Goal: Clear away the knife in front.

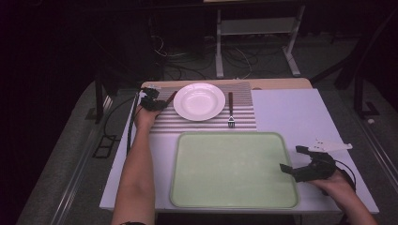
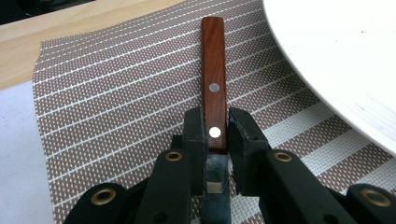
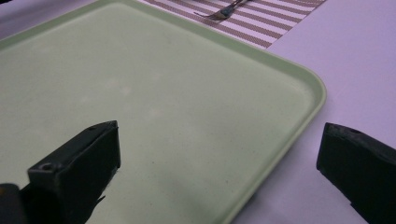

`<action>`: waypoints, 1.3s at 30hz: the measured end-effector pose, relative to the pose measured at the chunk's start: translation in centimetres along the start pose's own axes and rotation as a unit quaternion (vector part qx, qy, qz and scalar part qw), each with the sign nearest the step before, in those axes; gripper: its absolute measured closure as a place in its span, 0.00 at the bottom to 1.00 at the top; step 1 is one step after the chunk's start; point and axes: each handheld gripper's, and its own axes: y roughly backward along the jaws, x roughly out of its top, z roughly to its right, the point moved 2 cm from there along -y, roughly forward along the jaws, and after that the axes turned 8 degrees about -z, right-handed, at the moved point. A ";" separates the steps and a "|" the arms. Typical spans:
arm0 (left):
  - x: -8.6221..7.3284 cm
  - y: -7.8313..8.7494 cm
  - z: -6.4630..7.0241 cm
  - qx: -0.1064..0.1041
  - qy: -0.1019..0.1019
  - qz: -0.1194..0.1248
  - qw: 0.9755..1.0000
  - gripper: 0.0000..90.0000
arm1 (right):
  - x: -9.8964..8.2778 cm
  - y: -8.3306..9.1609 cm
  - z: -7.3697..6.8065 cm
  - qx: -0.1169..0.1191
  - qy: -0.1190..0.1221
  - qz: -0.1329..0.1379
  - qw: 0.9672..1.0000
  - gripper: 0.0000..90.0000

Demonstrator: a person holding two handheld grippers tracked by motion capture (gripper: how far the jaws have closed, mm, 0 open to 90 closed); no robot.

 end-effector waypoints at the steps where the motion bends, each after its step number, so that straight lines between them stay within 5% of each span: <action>1: 0.0 0.0 0.0 0.000 -0.001 -0.001 1.000 0.86 | 0.0 0.0 0.0 0.000 0.000 0.000 1.000 0.00; 10: 0.1 0.4 0.0 -0.011 0.015 -0.002 1.000 0.86 | 0.0 0.0 0.0 0.002 -0.001 0.000 1.000 0.00; 20: 0.7 3.1 0.1 -0.019 0.026 0.003 0.999 0.86 | 0.0 0.1 0.0 0.003 -0.001 0.003 1.000 0.00; 39: 0.5 8.7 3.6 -0.062 0.003 0.031 0.998 0.86 | 0.1 0.1 -0.1 0.005 0.002 0.004 1.000 0.00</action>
